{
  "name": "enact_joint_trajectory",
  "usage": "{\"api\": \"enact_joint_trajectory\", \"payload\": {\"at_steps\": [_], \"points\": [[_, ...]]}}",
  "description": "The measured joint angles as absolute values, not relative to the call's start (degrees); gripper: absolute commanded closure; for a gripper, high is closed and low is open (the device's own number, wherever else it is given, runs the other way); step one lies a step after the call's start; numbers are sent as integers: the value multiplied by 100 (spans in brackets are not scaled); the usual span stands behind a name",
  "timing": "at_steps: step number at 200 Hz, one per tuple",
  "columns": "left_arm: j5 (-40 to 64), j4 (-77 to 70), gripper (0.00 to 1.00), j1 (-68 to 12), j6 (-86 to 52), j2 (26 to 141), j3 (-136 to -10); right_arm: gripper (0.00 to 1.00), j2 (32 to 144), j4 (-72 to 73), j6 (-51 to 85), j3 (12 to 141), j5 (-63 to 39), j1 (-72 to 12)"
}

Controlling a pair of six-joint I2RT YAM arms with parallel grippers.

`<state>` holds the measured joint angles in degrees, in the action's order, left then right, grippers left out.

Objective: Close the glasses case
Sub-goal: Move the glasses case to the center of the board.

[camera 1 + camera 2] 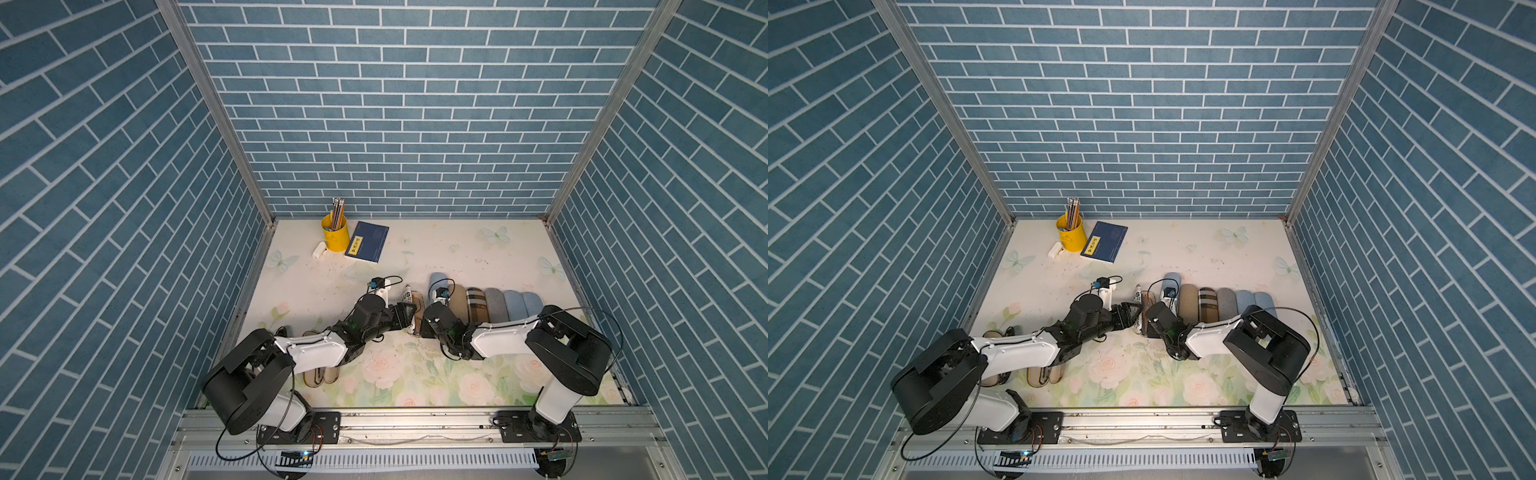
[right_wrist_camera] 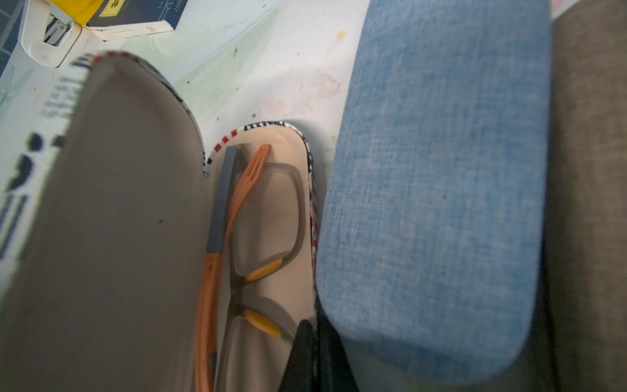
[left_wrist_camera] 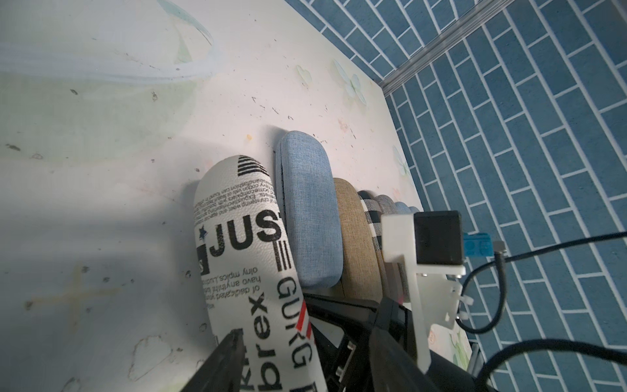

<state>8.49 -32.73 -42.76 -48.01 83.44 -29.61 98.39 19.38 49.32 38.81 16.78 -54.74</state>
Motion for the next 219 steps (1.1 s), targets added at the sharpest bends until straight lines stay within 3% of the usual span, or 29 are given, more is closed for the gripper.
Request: {"api": "enact_joint_trajectory", "payload": {"at_steps": [51,219], "points": [[775,-3170,49,-4340,-4757,8549,-3105,93,9839,2021,4932,3835,1680,-5474],[585,-3033,59,-4392,-4681,8735,-3214,94,9817,2331,4960,3640,1710,-5468]]}}
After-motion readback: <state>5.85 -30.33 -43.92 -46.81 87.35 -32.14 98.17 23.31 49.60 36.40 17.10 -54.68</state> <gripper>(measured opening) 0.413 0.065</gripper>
